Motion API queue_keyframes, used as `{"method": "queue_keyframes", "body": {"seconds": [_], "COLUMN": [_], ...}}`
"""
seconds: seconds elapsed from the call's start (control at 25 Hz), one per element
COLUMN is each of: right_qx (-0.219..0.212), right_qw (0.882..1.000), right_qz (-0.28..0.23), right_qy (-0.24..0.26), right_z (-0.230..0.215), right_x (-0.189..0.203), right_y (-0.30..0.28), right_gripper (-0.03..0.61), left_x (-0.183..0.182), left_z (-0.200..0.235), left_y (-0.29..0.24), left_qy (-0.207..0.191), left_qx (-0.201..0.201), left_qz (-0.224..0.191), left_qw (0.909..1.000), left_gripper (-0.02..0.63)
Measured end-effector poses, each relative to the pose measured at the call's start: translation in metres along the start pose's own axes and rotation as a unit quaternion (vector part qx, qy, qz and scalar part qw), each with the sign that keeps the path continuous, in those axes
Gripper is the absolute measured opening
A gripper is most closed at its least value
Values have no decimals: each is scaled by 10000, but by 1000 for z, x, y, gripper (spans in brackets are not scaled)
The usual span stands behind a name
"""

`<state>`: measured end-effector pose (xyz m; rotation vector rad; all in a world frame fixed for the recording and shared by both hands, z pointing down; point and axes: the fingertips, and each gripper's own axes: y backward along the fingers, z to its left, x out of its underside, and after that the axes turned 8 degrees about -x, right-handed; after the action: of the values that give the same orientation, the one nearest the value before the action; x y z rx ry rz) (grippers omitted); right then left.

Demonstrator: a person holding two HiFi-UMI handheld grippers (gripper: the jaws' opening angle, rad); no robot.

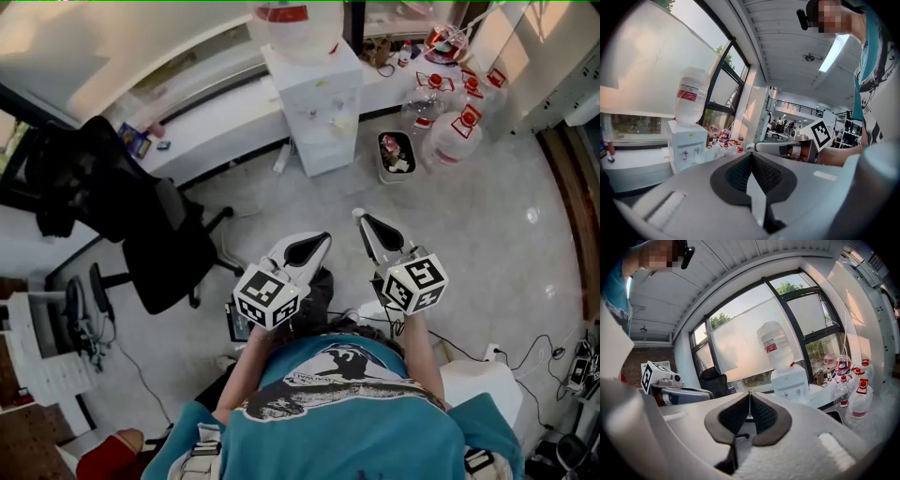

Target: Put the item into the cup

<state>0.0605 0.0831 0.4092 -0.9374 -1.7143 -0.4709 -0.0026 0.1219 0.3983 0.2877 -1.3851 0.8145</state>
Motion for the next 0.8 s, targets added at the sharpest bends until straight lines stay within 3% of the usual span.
{"method": "queue_keyframes", "body": {"seconds": [0.8], "right_qx": [259], "right_qw": [9995], "right_qz": [178], "right_qy": [7], "right_z": [-53], "right_x": [-43], "right_y": [-136], "right_gripper": [6], "left_x": [-50], "left_z": [127], "left_y": [-69], "left_qy": [-30], "left_qx": [534], "left_qz": [101], "left_qw": [9985], "left_gripper": [11]}}
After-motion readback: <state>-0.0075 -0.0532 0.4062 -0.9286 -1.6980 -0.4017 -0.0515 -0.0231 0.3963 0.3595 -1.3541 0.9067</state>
